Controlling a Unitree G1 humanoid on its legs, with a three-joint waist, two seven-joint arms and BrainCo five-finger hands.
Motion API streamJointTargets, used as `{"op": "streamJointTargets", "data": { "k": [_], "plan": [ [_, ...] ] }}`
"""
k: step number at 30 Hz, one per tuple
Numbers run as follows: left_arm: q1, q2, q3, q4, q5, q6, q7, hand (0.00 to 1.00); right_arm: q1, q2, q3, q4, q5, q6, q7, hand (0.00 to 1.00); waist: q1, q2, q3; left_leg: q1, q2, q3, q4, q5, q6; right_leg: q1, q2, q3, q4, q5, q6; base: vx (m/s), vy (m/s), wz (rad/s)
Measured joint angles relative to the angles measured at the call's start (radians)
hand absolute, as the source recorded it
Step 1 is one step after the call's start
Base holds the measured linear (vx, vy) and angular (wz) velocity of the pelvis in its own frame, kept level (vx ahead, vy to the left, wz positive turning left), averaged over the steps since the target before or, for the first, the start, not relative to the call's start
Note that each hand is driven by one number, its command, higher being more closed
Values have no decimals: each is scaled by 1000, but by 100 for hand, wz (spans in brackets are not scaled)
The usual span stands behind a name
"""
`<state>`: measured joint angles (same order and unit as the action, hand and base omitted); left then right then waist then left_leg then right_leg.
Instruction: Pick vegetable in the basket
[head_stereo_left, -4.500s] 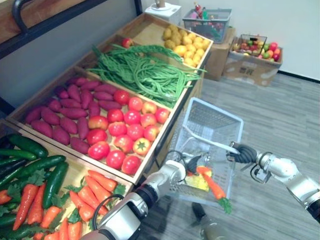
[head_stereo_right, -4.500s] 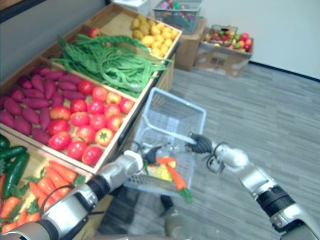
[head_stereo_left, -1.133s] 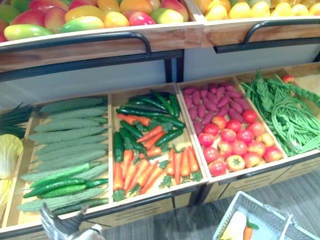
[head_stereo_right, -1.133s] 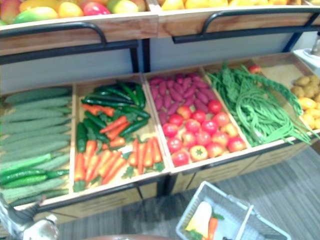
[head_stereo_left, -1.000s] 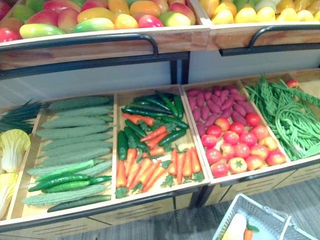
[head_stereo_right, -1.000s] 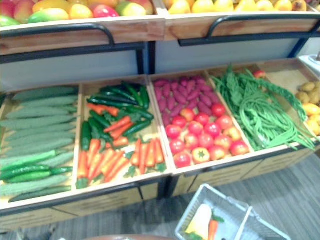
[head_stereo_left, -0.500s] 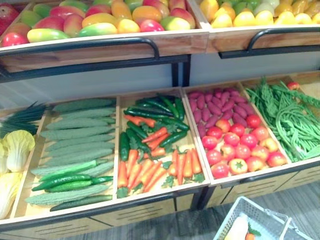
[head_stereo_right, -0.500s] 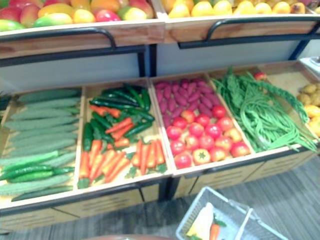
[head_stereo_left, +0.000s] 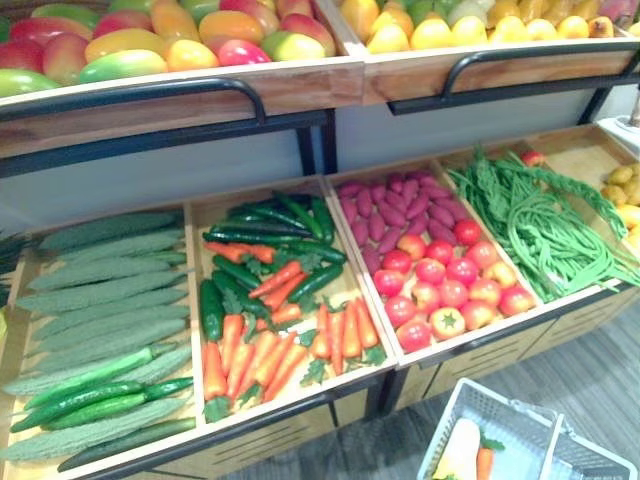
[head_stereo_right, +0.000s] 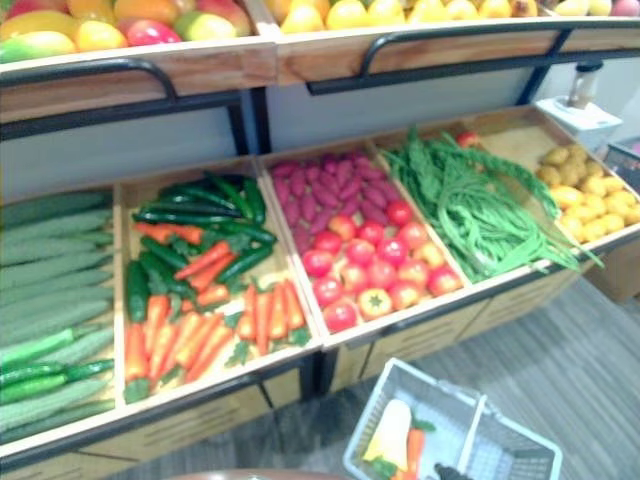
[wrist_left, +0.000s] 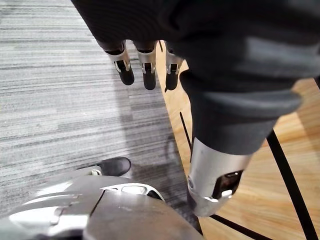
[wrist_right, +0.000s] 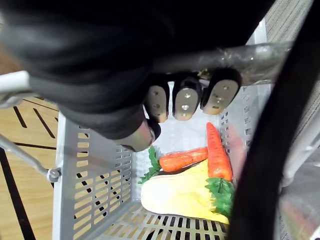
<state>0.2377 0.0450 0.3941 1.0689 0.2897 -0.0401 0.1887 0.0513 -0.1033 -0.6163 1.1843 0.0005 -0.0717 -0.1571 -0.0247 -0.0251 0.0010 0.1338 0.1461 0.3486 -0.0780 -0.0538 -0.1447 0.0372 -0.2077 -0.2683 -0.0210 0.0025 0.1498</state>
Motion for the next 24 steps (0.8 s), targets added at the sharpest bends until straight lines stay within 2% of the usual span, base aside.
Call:
{"op": "streamJointTargets", "data": {
  "k": [2,4,6,7,8,9,10,11,12,13,14,16,17,18,19,20,21,23,24],
  "plan": [
    [-7,3,-15,3,1,0,1,0,-3,0,-7,-12,5,-1,6,100,-1,1,22,17,7,29,37,-29,-2,-8,-2,32,42,-16,-1,7,8,-46],
    [-41,23,-60,4,7,0,0,0,-6,2,-6,-48,50,-5,9,100,-5,1,58,-15,30,55,186,-111,5,-58,-13,80,149,-39,-2,-34,19,-54],
    [-71,63,-137,6,40,-2,1,0,-6,8,24,-77,81,-23,8,100,-5,-10,80,-48,44,113,279,-169,14,-128,-13,160,209,-34,-4,-95,61,-87],
    [-78,71,-155,7,42,-2,1,0,-7,9,42,-80,88,-28,8,100,-4,-15,85,-48,43,141,282,-174,17,-149,-11,182,214,-20,-4,-125,87,-100],
    [-83,77,-166,7,44,-2,1,0,-8,15,55,-92,91,-31,8,100,-5,-17,90,-50,43,168,283,-176,20,-169,-6,198,214,2,-14,-182,99,-108],
    [-102,83,-173,7,49,-2,3,0,-7,30,83,-128,103,-42,7,100,-16,-19,95,-62,42,228,288,-179,34,-220,5,191,202,81,-34,-246,127,-149],
    [-111,84,-171,7,49,-1,3,0,-17,37,118,-157,115,-46,8,100,-17,17,110,-62,66,300,262,-166,60,-233,35,167,120,188,-63,-346,110,-166],
    [-121,84,-172,2,54,-5,3,0,-30,45,131,-163,116,-48,9,100,-21,17,142,-54,82,351,257,-161,67,-245,34,81,184,172,-101,-294,66,-131],
    [-126,88,-172,-7,63,-7,3,0,-36,46,134,-169,121,-50,14,100,-26,5,158,-47,85,374,254,-159,70,-264,19,15,310,102,-128,-270,44,-102],
    [-128,103,-174,-16,81,-8,2,0,-40,49,113,-178,142,-52,10,100,-30,6,178,-23,82,418,247,-153,77,-272,-25,-91,528,-22,-155,-157,65,-107],
    [-117,106,-179,-6,86,-4,1,0,-38,37,121,-163,135,-52,4,100,-27,-6,178,-5,82,469,255,-151,78,-250,-65,-154,662,-59,-149,-116,55,-107],
    [-99,108,-179,-1,84,0,1,0,-42,26,160,-144,119,-49,5,100,-25,-19,174,2,88,533,271,-151,79,-213,-117,-203,753,-76,-151,-65,-21,-113],
    [-95,110,-162,-2,82,1,1,0,-52,27,170,-126,111,-41,5,100,-24,-27,170,0,99,577,292,-152,79,-193,-149,-226,750,-76,-150,-23,-76,-118],
    [-95,111,-152,-1,79,3,0,0,-60,27,172,-113,105,-40,5,100,-20,-29,169,-1,110,598,310,-152,79,-186,-158,-235,730,-79,-147,14,-199,-133],
    [-96,105,-132,0,77,5,0,0,-70,23,171,-104,97,-32,4,100,-15,-28,165,-8,152,639,368,-152,79,-185,-140,-272,685,-110,-156,18,-233,-111],
    [-97,101,-118,2,77,6,-1,0,-71,16,170,-104,96,-27,4,100,-15,-14,160,-11,172,652,385,-152,79,-186,-113,-274,656,-111,-159,13,-324,-143],
    [-95,75,-106,6,77,5,0,0,-69,0,176,-103,83,-20,0,100,-6,24,143,-24,203,669,397,-142,78,-189,-49,-257,574,-113,-156,3,-240,-110],
    [-102,66,-95,6,78,3,0,0,-68,-7,194,-99,75,-19,-7,100,-3,35,133,-34,234,704,441,-110,70,-190,6,-215,459,-142,-128,20,-292,-124],
    [-112,65,-89,12,77,3,0,0,-70,-5,199,-98,75,-17,-7,100,-2,35,133,-40,258,719,499,-98,70,-184,28,-209,412,-150,-132,53,-340,-119]
  ]
}}
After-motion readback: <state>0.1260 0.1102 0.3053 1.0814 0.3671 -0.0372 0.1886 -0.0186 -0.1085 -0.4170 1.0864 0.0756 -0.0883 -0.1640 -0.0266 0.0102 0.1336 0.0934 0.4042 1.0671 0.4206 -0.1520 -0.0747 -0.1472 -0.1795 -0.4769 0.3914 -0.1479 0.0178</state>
